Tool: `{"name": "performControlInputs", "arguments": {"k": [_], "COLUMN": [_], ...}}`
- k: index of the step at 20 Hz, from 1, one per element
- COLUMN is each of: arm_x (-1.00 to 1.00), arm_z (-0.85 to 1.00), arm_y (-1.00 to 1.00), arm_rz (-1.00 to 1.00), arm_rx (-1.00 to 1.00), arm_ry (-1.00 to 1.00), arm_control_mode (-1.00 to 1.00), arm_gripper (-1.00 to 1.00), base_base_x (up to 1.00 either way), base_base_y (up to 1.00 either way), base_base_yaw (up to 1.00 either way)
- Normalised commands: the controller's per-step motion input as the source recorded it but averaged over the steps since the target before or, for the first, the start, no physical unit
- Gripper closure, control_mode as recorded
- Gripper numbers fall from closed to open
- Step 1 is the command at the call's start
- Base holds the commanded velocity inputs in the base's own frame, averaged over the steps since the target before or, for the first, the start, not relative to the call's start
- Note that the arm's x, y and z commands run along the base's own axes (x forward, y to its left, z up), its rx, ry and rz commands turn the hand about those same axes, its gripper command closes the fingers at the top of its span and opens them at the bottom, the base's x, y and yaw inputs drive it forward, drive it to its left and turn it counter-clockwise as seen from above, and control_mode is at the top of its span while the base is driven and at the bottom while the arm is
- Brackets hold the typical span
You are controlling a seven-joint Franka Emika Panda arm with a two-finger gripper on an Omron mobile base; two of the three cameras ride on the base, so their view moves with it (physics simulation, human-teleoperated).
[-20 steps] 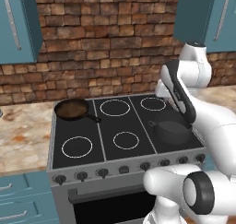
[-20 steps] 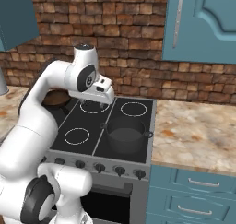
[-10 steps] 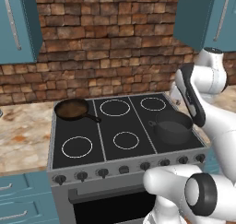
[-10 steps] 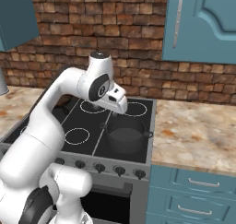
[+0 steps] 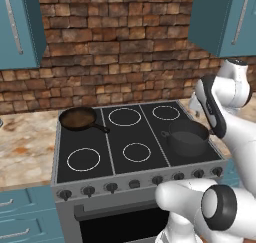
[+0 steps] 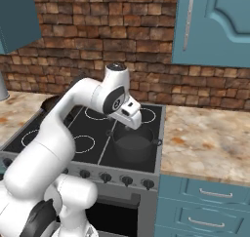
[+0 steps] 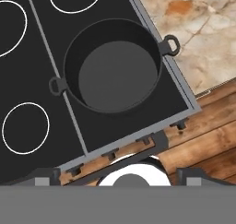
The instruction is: Move the pot and pan from the stove into the sink.
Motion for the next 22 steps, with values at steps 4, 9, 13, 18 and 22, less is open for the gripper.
{"name": "performControlInputs", "arguments": {"k": [4,9,13,18,22], "arm_x": [0.09,0.20,0.22,0.20,0.15], "arm_z": [-0.43,-0.43,-0.45,-0.50,-0.48], "arm_y": [-0.15,-0.07,-0.09,-0.14,-0.15], "arm_rz": [-0.10,-0.09,-0.10,-0.10,-0.10], "arm_rx": [0.01,0.01,0.01,0.01,0.00], "arm_ry": [0.02,0.02,0.01,0.02,0.01], "arm_control_mode": [-1.00,-1.00,-1.00,-1.00,-1.00], "arm_gripper": [-1.00,-1.00,-1.00,-1.00,-1.00], "base_base_x": [0.00,0.00,0.00,0.00,0.00], "base_base_y": [0.00,0.00,0.00,0.00,0.00], "base_base_yaw": [0.00,0.00,0.00,0.00,0.00]}}
